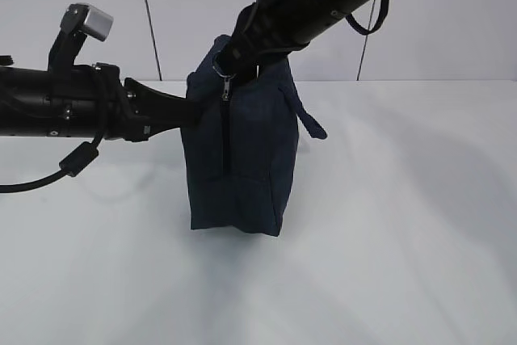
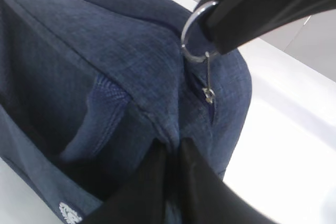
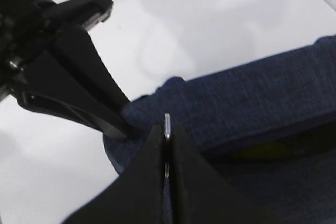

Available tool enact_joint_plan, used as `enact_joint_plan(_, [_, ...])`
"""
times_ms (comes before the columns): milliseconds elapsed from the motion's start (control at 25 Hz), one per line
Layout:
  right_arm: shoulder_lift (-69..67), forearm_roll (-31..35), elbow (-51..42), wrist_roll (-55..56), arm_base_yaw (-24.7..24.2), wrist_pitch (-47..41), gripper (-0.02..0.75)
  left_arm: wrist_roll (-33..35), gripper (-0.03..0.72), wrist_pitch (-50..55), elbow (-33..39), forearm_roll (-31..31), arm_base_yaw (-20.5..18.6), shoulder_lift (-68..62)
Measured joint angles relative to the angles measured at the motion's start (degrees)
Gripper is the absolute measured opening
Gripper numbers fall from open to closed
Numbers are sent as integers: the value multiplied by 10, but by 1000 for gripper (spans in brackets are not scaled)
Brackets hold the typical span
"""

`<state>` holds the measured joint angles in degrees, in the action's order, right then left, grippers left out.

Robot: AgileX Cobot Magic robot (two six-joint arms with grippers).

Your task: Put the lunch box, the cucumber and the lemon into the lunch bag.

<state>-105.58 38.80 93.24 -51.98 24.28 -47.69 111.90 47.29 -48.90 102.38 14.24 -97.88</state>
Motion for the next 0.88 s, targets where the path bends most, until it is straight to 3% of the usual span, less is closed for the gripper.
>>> enact_joint_plan(880, [0,84,0,-37,-26,-66,20,-3,12,33,0,2,0,0])
